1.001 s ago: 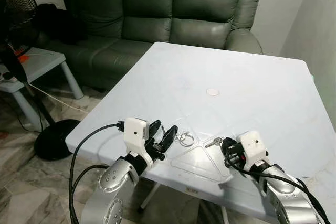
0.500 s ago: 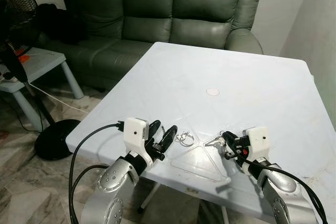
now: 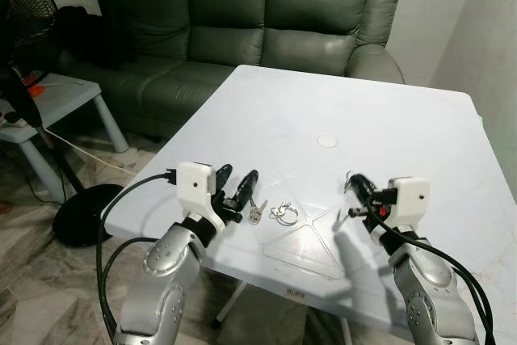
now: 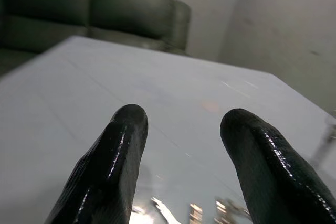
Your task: Hang keys on a hook
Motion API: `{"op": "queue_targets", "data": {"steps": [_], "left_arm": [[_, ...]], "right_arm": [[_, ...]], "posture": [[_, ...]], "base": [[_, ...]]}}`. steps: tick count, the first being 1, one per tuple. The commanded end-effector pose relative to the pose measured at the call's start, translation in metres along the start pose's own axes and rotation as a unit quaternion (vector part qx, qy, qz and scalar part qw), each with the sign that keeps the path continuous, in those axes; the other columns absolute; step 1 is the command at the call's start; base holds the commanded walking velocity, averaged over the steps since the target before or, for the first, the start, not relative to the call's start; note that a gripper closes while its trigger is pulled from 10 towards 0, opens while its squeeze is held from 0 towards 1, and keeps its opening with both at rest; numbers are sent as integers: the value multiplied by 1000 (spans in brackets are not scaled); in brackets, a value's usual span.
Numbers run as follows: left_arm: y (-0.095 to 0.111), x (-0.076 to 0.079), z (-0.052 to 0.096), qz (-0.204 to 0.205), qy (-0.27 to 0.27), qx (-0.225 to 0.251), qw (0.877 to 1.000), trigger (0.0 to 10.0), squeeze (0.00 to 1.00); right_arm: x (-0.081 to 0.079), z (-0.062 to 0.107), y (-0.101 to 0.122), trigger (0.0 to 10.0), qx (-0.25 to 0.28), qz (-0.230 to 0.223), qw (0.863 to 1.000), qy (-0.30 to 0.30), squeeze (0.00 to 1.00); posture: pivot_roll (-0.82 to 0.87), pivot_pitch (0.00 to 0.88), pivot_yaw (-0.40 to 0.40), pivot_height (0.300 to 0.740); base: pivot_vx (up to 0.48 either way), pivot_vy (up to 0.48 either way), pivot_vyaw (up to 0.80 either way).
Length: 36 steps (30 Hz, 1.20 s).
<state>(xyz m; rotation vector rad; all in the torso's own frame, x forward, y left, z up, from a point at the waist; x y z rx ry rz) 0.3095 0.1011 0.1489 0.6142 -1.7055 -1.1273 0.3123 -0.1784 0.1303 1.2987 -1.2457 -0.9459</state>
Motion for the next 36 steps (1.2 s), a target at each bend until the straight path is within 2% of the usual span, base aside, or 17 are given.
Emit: {"op": "queue_targets", "data": {"steps": [1, 8, 11, 12, 13, 15, 18, 23, 29, 36], "left_arm": [[9, -10, 0, -2, 21, 17, 1000, 10000, 0], [22, -31, 3, -5, 50, 38, 998, 10000, 0], [30, -37, 3, -2, 55, 53, 997, 10000, 0], [31, -38, 3, -4, 58, 55, 997, 10000, 0], [32, -42, 3, -4, 63, 56, 996, 10000, 0], [32, -45, 3, -2, 68, 56, 996, 10000, 0], [31, -53, 4, -1, 81, 56, 995, 10000, 0], [32, -61, 4, -7, 91, 52, 994, 10000, 0], [33, -66, 0, -16, 101, 49, 994, 10000, 0], [34, -64, -5, -20, 97, 51, 994, 10000, 0]], "right_arm": [[2, 0, 14, 0, 30, 6, 999, -18, 0], [-6, 8, 15, 0, 32, 34, 998, -40, 0], [-11, 11, 13, 0, 26, 25, 998, -52, 0], [-13, 11, 13, 941, 21, 30, 998, -50, 0], [-14, 11, 11, 10000, 13, 36, 998, -56, 0], [-14, 11, 10, 10000, 7, 39, 997, -64, 0], [-15, 10, 4, 10000, -15, 72, 995, -65, 0], [-18, 11, 0, 10000, -24, 100, 994, -49, 0], [-13, 9, 0, 10000, -28, 102, 992, -66, 0], [-16, 3, 0, 10000, -35, 99, 993, -61, 0]], "posture": [[143, 0, 16, 740], [134, 0, 27, 740], [131, 0, 32, 740], [132, 0, 34, 740], [132, 0, 34, 740], [132, 0, 34, 740], [128, 0, 37, 740], [116, 0, 50, 740], [114, 0, 56, 740], [118, 0, 55, 740]], "base": [[0, 0, 0], [0, 0, 0], [0, 0, 0], [0, 0, 0], [0, 0, 0], [0, 0, 0], [0, 0, 0], [0, 0, 0], [0, 0, 0], [0, 0, -216]]}}
Point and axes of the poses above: a point about 5 cm out from each wrist's last joint towards the gripper, its own z axis pointing back from the gripper into the wrist, its own y axis along the axis of the wrist's last joint, x = y × z, the point moved 2 cm from there along -z, pointing out of the wrist towards the gripper, and after that the axes turned 14 degrees about z, right-handed, at the moved point
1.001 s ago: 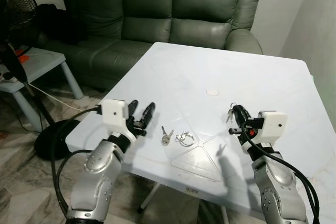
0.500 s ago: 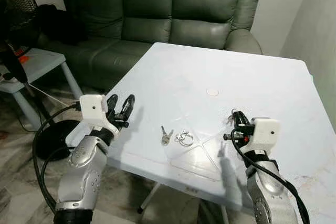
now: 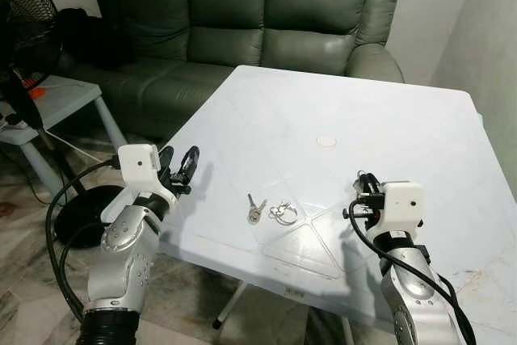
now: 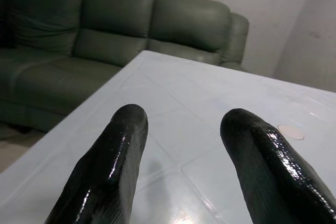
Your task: Hang keys on a hook
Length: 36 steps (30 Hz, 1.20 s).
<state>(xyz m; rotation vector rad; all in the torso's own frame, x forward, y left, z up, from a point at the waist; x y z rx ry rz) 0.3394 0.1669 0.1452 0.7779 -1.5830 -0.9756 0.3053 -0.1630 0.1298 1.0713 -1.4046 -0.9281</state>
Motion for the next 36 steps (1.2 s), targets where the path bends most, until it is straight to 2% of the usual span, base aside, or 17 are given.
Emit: {"op": "queue_targets", "data": {"steps": [1, 14, 29, 36], "left_arm": [[5, 4, -5, -8, -5, 8, 1000, 10000, 0], [8, 2, -10, -12, -2, 16, 1000, 10000, 0], [10, 7, -14, -8, -20, 29, 999, 10000, 0], [10, 8, -15, -19, -23, 31, 999, 10000, 0]], "right_arm": [[-1, -2, -2, 10000, -8, 4, 1000, 2, 0], [1, -5, -3, 10000, -9, 7, 1000, 6, 0], [0, -7, -3, 10000, -5, 12, 1000, 9, 0], [0, -7, -5, 10000, -7, 14, 1000, 11, 0]], "posture": [[119, 0, 55, 740], [115, 0, 50, 740], [111, 0, 48, 740], [109, 0, 47, 740]], "base": [[0, 0, -781], [0, 0, -775], [0, 0, -775], [0, 0, -775]]}}
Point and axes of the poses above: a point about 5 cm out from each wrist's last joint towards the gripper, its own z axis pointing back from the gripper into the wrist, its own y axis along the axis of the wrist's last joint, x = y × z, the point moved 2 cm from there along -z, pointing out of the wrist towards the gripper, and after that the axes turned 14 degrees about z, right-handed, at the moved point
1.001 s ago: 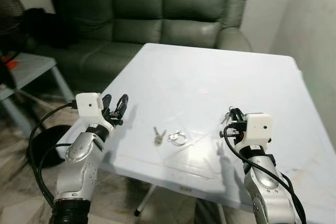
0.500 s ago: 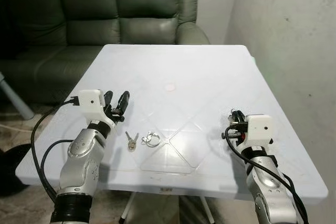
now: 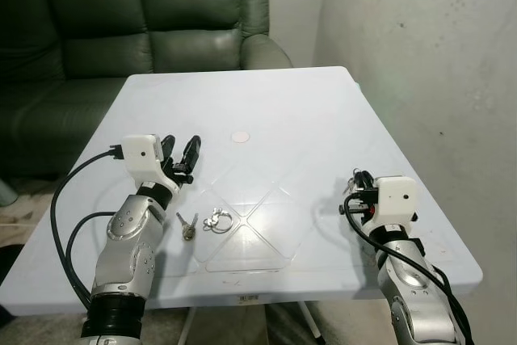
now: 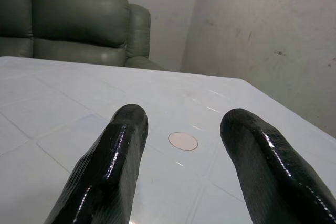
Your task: Hang keys on a hook
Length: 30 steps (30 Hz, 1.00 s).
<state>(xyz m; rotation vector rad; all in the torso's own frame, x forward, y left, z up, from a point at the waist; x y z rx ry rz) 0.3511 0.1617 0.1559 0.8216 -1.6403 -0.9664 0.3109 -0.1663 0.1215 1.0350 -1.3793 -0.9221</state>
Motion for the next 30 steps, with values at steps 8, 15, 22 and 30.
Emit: {"op": "queue_targets", "data": {"steps": [8, 15, 22, 30], "left_arm": [[2, 3, -2, -12, -11, 3, 1000, 10000, 0], [4, 4, -3, -1, -15, 11, 1000, 10000, 0], [8, 2, -4, 2, -16, 15, 1000, 10000, 0], [8, 0, -5, 7, -7, 16, 1000, 10000, 0]], "right_arm": [[0, -3, 5, 10000, 10, 5, 1000, 4, 0], [1, -3, 5, 10000, 12, 9, 1000, 5, 0], [6, -5, 6, 10000, 15, 14, 1000, 1, 0], [4, -4, 6, 10000, 15, 14, 1000, 2, 0]], "posture": [[109, 0, 42, 740], [108, 0, 41, 740], [108, 0, 41, 740], [108, 0, 40, 740]], "base": [[0, 0, -775], [0, 0, -775], [0, 0, -775], [0, 274, -775]]}}
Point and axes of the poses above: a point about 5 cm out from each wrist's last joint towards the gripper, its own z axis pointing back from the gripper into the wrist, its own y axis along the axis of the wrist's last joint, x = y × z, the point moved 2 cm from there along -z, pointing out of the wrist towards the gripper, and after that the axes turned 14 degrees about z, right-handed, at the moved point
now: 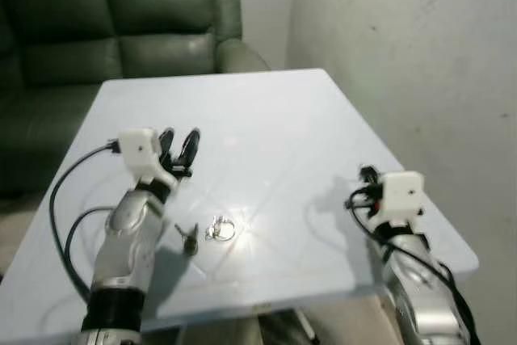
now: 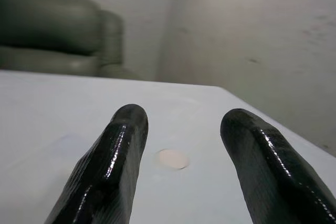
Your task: Hang keys on a hook
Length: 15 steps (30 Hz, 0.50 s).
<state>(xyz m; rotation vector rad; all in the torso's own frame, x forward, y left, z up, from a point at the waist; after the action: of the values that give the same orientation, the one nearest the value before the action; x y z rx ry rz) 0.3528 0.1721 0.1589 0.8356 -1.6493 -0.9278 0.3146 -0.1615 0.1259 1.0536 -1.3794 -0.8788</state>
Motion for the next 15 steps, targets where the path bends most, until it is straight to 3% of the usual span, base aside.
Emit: {"op": "queue_targets", "data": {"steps": [1, 15], "left_arm": [[1, 8, -6, 1, -9, 0, 1000, 10000, 0], [-1, 4, -7, 0, 13, -7, 1000, 10000, 0]], "right_arm": [[7, 0, 1, 10000, 1, 7, 1000, -11, 0], [9, -1, 1, 10000, 2, 11, 1000, -11, 0]], "posture": [[108, 0, 40, 740], [111, 0, 36, 740]], "base": [[0, 0, -775], [0, 0, -774]]}}
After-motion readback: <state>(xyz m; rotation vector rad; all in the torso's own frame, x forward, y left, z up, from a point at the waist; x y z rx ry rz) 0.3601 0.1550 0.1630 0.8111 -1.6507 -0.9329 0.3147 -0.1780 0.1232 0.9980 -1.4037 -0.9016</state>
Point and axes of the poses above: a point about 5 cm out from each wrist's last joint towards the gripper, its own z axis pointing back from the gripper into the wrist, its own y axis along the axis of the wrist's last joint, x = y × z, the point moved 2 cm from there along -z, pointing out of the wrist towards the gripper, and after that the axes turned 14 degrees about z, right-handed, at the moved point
